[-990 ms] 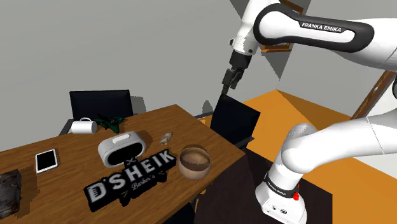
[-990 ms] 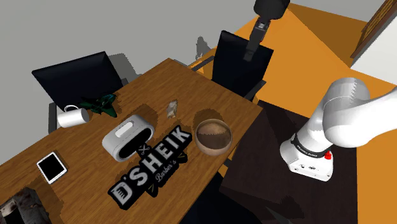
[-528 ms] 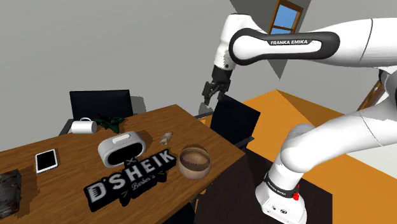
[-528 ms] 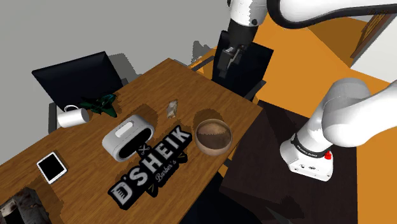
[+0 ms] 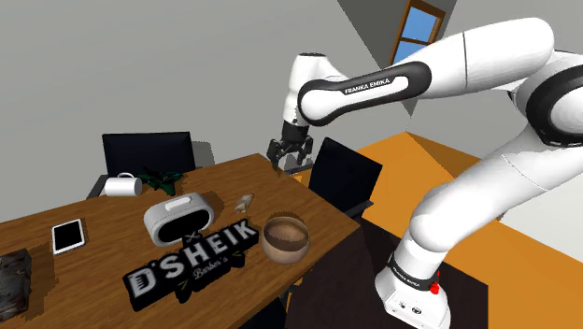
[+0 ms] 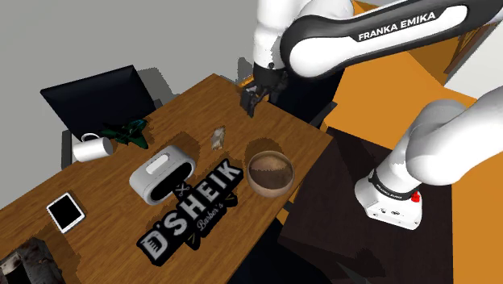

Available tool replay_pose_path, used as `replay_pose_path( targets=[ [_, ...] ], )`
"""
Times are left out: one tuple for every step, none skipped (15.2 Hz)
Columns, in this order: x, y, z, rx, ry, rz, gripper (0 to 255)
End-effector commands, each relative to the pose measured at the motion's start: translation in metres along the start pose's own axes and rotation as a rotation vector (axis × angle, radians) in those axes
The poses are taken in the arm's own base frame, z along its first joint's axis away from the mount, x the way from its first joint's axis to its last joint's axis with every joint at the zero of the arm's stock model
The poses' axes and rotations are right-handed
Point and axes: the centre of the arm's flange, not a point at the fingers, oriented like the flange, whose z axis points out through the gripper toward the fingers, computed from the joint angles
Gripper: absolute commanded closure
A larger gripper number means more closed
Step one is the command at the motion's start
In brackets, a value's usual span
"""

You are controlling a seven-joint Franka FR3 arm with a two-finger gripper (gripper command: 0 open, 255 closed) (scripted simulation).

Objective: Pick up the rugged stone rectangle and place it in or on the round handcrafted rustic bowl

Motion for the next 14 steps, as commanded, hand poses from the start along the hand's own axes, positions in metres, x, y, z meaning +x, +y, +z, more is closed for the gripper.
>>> replay_pose_path(
  targets=[
    [0.014,-0.014,0.019,-0.004,-0.001,0.063,0],
    [0.020,-0.019,0.029,-0.007,-0.003,0.092,0],
    [0.027,-0.024,0.039,-0.009,-0.004,0.122,0],
    [0.034,-0.029,0.050,-0.012,-0.005,0.151,0],
    [0.042,-0.033,0.060,-0.015,-0.006,0.181,0],
    [0.049,-0.037,0.071,-0.018,-0.007,0.210,0],
    [0.056,-0.041,0.081,-0.021,-0.008,0.240,0],
    [0.064,-0.045,0.092,-0.024,-0.009,0.269,0],
    [0.071,-0.049,0.103,-0.026,-0.011,0.299,0],
    [0.079,-0.052,0.113,-0.029,-0.012,0.328,0],
    [0.087,-0.055,0.124,-0.032,-0.013,0.358,0],
    [0.094,-0.058,0.134,-0.035,-0.014,0.387,0],
    [0.102,-0.060,0.145,-0.038,-0.015,0.417,0],
    [0.110,-0.062,0.156,-0.041,-0.016,0.446,0]
  ],
)
